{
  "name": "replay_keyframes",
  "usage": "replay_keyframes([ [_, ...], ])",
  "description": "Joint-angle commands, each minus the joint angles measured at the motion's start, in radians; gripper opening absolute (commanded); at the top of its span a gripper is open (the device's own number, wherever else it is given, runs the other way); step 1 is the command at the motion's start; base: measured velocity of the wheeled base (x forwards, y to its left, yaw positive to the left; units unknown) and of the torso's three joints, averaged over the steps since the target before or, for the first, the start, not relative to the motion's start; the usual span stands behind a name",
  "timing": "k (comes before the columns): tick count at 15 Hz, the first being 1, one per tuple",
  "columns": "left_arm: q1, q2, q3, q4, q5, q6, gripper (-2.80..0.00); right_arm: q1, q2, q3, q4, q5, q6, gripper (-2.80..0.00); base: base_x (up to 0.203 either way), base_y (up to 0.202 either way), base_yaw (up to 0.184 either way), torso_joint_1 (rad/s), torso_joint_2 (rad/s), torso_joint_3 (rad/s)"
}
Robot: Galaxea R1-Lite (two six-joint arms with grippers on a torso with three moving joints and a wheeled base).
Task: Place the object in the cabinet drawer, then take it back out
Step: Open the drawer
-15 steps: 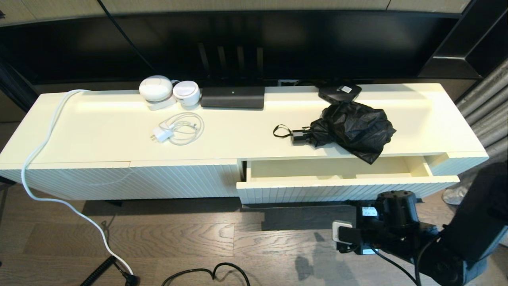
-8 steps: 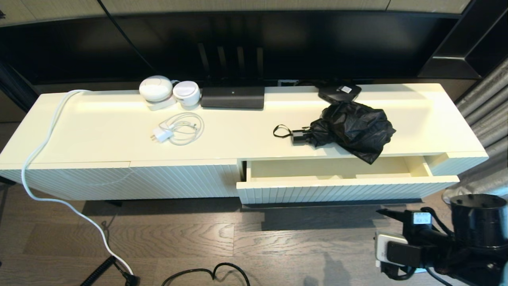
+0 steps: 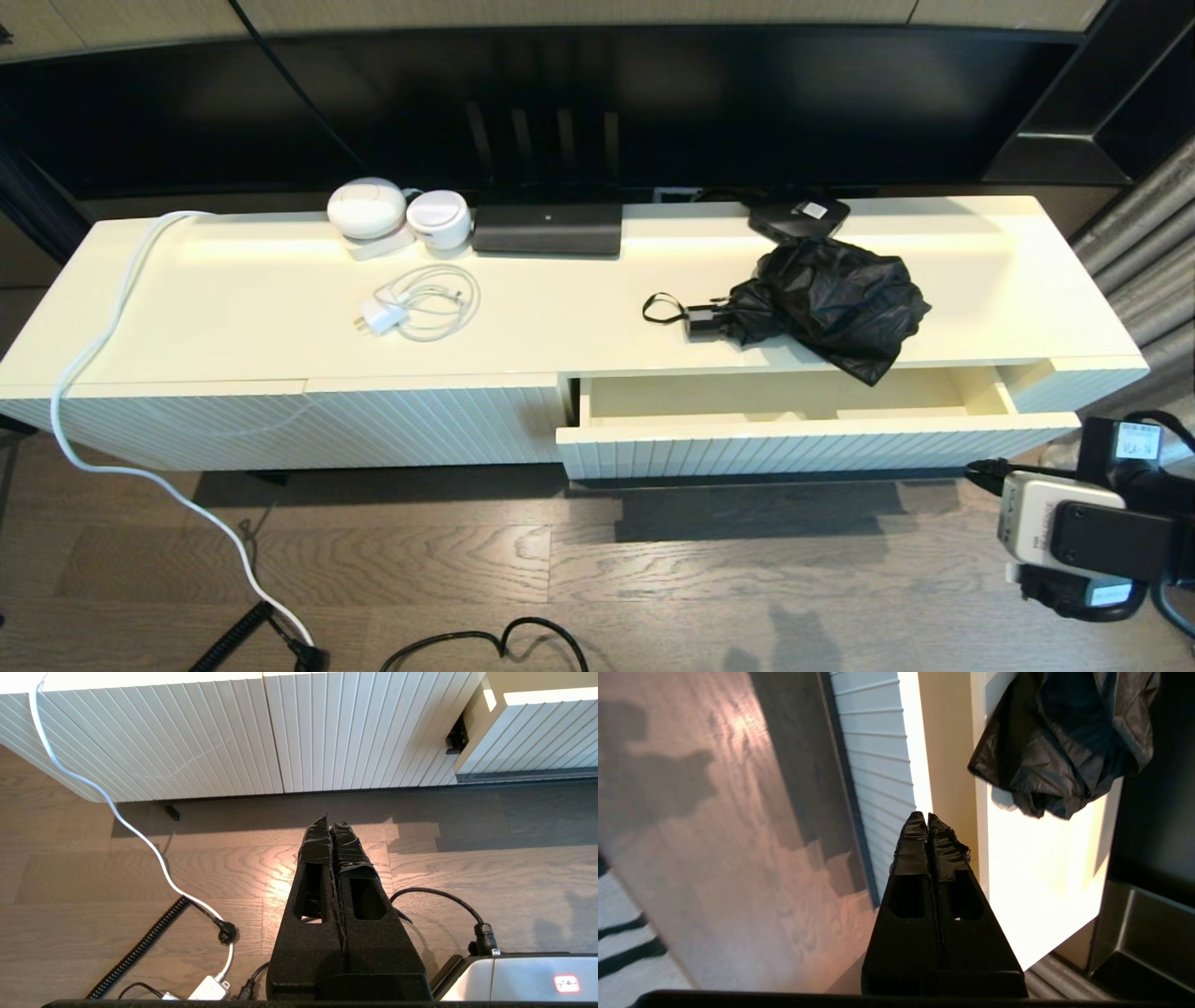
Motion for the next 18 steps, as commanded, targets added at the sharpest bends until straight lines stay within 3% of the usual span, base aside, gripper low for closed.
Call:
replay_keyframes([
  [1, 0.001, 0.001, 0.002, 0.0, 0.0, 0.0, -2.8, -0.023, -0.026, -0.064, 0.086, 0.0, 0.007, -2.8, 0.0, 0.0, 0.0, 0.0, 0.0, 0.0],
  [9, 0.0, 0.001, 0.002, 0.0, 0.0, 0.0, -2.8, -0.022, 0.174, -0.197, 0.083, 0.0, 0.034, -2.8, 0.0, 0.0, 0.0, 0.0, 0.0, 0.0],
  [18, -0.001, 0.002, 0.002, 0.0, 0.0, 0.0, -2.8, 0.031, 0.348, -0.312, 0.071, -0.021, 0.037, -2.8, 0.0, 0.0, 0.0, 0.0, 0.0, 0.0],
])
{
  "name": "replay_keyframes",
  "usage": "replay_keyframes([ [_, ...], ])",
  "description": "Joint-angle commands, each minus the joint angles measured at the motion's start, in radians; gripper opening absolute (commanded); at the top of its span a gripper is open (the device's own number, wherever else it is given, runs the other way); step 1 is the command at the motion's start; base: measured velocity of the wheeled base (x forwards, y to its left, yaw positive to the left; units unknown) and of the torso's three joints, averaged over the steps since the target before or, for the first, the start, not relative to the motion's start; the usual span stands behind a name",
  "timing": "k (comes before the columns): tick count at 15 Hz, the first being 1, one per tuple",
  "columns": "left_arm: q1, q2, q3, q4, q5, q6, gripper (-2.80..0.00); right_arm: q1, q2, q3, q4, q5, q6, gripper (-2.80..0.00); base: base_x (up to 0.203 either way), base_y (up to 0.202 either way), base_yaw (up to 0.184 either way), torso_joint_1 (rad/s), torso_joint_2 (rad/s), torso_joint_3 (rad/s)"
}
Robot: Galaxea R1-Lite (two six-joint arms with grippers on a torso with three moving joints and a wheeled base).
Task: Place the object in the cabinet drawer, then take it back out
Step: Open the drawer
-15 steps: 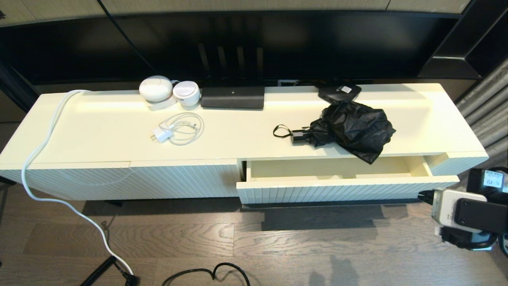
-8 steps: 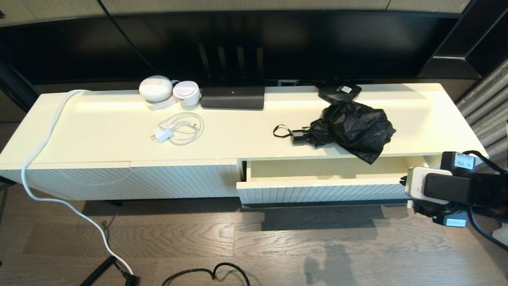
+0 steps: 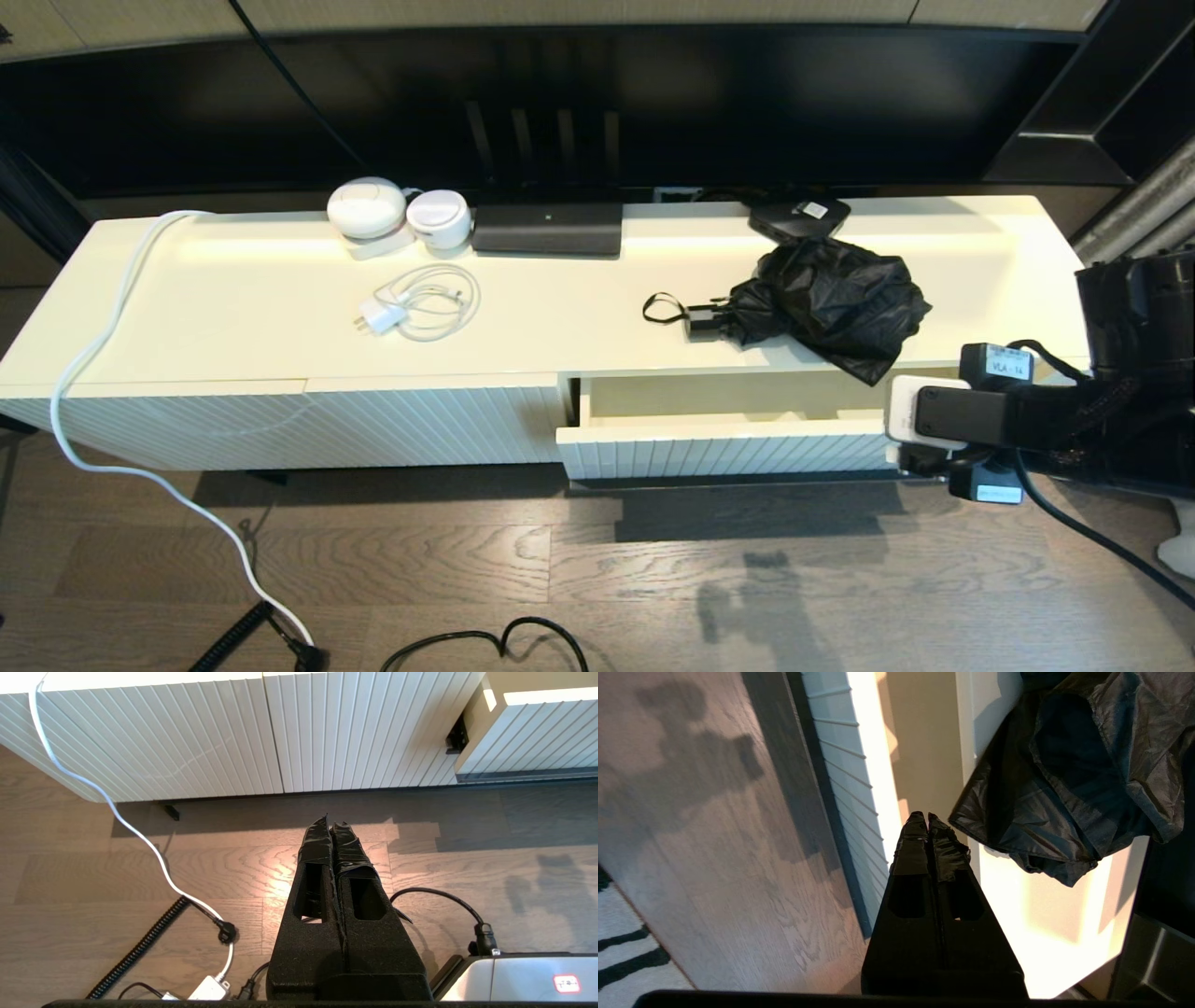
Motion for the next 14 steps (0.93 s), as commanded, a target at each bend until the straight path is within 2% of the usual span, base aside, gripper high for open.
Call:
replay_keyframes([
  [1, -0.001, 0.002, 0.002, -0.001, 0.0, 0.0, -2.8, 0.013, 0.074, -0.021, -0.022, -0.042, -0.006, -2.8, 0.0, 0.0, 0.0, 0.0, 0.0, 0.0],
  [3, -0.001, 0.002, 0.002, -0.001, 0.0, 0.0, -2.8, 0.023, 0.113, -0.023, -0.067, -0.077, 0.0, -2.8, 0.0, 0.0, 0.0, 0.0, 0.0, 0.0],
  [8, -0.001, 0.002, 0.002, -0.001, 0.0, 0.0, -2.8, 0.04, 0.205, 0.012, -0.233, -0.095, -0.001, -2.8, 0.0, 0.0, 0.0, 0.0, 0.0, 0.0],
  [14, -0.001, 0.002, 0.002, -0.001, 0.0, 0.0, -2.8, 0.038, 0.291, 0.019, -0.34, -0.114, -0.003, -2.8, 0.0, 0.0, 0.0, 0.0, 0.0, 0.0],
])
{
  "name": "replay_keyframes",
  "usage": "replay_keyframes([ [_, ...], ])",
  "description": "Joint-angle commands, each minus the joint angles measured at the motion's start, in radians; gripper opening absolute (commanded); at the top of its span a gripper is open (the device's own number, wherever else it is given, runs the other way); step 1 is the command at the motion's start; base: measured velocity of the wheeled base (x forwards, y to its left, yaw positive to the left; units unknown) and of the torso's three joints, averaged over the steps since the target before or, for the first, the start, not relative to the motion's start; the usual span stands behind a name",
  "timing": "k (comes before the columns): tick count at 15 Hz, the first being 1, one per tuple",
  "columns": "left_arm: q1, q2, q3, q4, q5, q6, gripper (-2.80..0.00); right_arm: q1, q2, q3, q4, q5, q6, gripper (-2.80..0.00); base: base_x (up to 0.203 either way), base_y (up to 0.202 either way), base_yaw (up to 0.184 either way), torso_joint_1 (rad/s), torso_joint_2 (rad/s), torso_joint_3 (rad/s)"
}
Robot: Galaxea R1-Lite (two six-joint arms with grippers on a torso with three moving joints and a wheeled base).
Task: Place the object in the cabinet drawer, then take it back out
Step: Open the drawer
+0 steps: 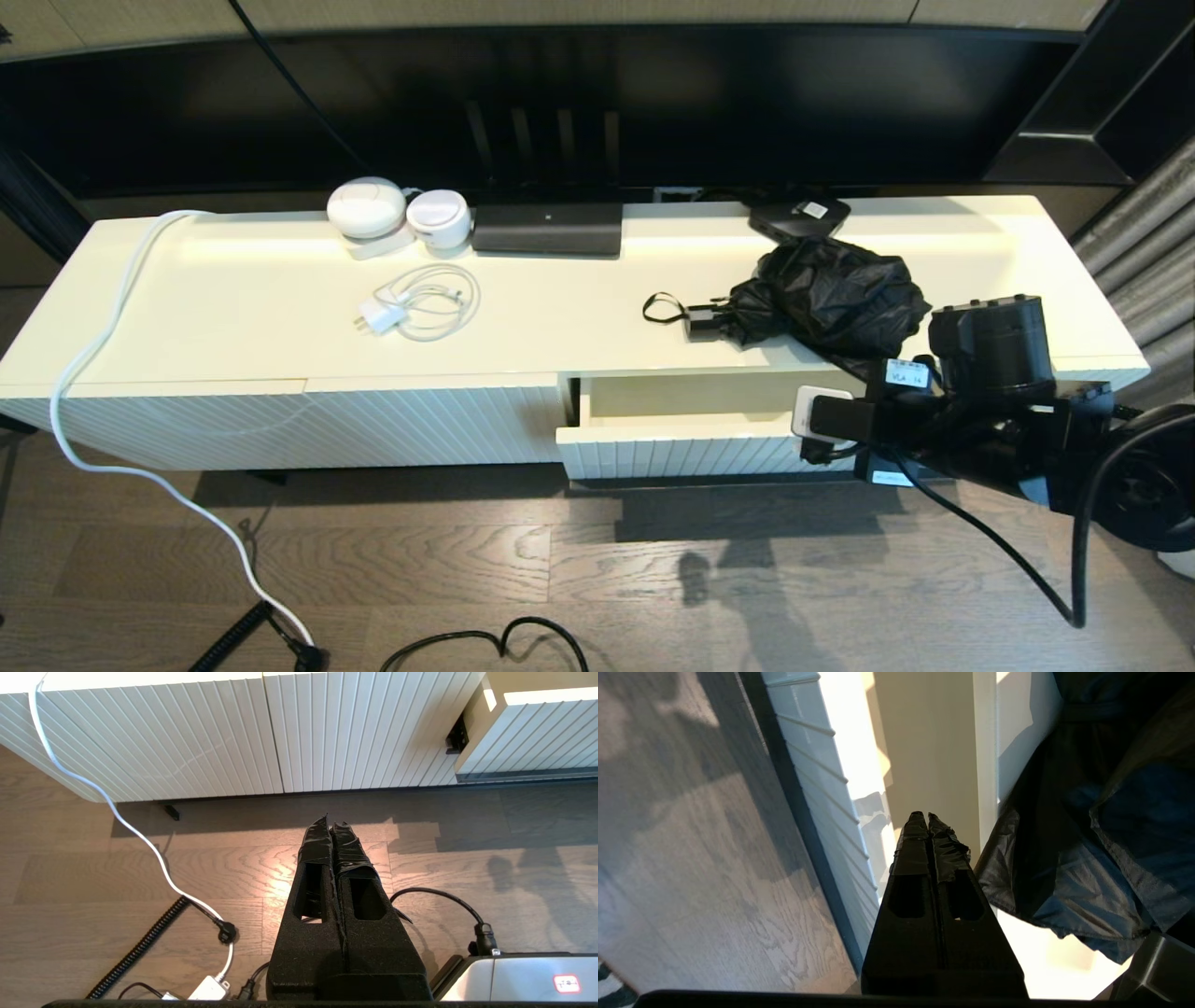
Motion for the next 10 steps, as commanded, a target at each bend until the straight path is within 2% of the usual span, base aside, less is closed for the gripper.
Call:
replay_keyframes([
  [1, -0.001, 0.002, 0.002, 0.0, 0.0, 0.0, -2.8, 0.0, 0.046, -0.006, -0.031, -0.002, -0.008, -2.8, 0.0, 0.0, 0.0, 0.0, 0.0, 0.0],
  [7, 0.001, 0.002, 0.002, 0.0, 0.0, 0.0, -2.8, -0.005, 0.128, -0.019, -0.141, -0.003, -0.014, -2.8, 0.0, 0.0, 0.0, 0.0, 0.0, 0.0],
  [10, 0.001, 0.002, 0.002, 0.0, 0.0, 0.0, -2.8, -0.011, 0.142, -0.042, -0.146, -0.003, -0.029, -2.8, 0.0, 0.0, 0.0, 0.0, 0.0, 0.0],
])
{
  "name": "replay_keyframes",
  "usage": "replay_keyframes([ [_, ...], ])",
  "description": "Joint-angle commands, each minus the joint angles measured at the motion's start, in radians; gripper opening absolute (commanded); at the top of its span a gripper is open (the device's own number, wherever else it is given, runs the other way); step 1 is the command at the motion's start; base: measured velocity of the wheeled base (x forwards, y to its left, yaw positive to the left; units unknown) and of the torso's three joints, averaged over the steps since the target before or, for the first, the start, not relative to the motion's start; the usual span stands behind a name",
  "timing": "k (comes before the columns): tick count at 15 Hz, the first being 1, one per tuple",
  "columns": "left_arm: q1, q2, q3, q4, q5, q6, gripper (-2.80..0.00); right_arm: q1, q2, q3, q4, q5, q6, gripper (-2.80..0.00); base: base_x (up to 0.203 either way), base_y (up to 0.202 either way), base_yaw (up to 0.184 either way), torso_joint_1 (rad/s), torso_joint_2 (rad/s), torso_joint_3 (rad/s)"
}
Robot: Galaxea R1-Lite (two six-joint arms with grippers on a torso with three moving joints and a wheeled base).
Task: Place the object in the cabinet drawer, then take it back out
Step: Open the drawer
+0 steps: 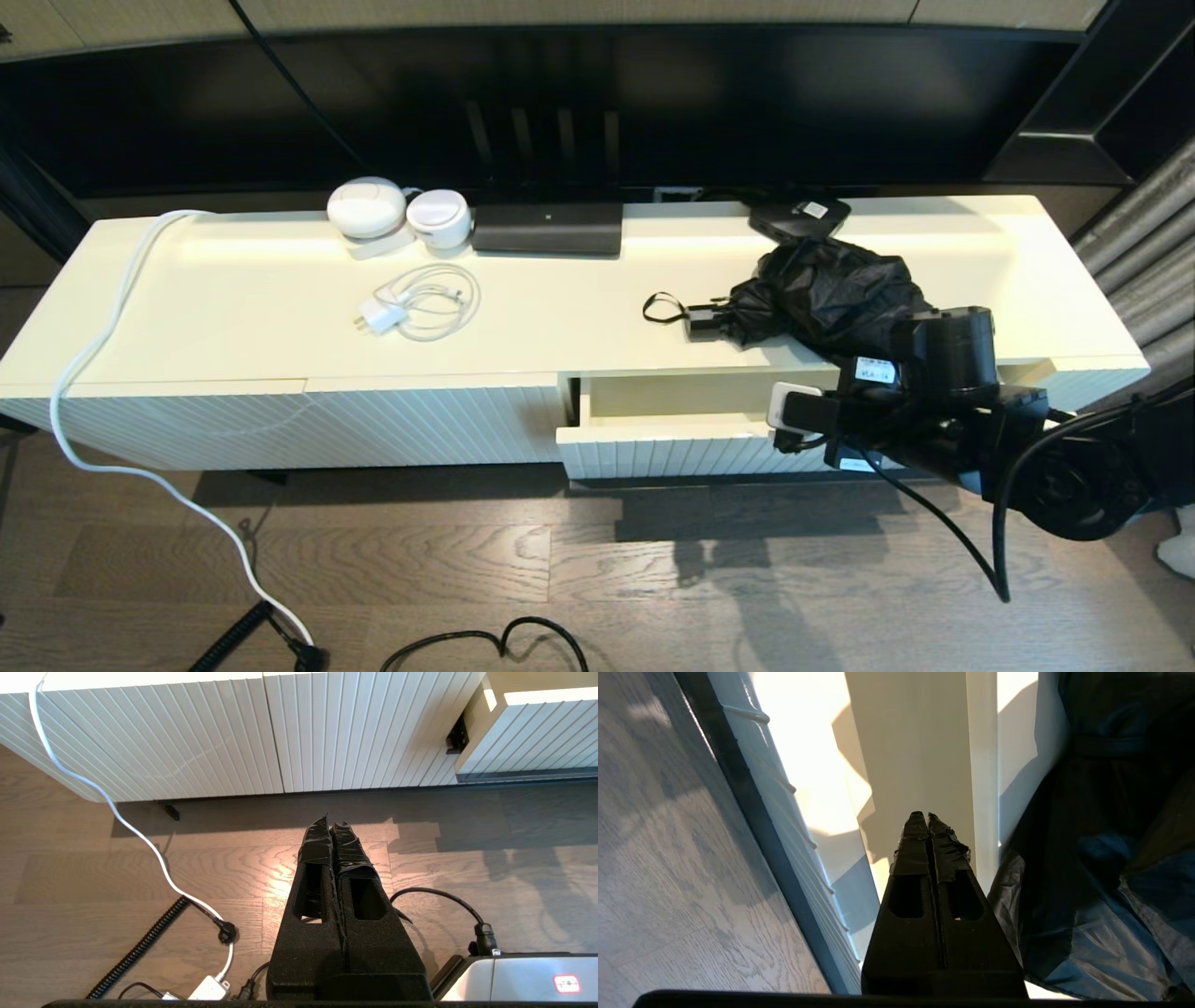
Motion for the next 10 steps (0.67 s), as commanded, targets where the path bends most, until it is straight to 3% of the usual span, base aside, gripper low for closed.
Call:
replay_keyframes([
  [1, 0.001, 0.002, 0.002, 0.0, 0.0, 0.0, -2.8, -0.001, 0.022, -0.009, -0.005, -0.003, -0.013, -2.8, 0.0, 0.0, 0.0, 0.0, 0.0, 0.0],
  [10, 0.0, 0.002, 0.002, 0.0, 0.0, 0.0, -2.8, 0.003, 0.085, -0.051, -0.077, -0.032, -0.031, -2.8, 0.0, 0.0, 0.0, 0.0, 0.0, 0.0],
])
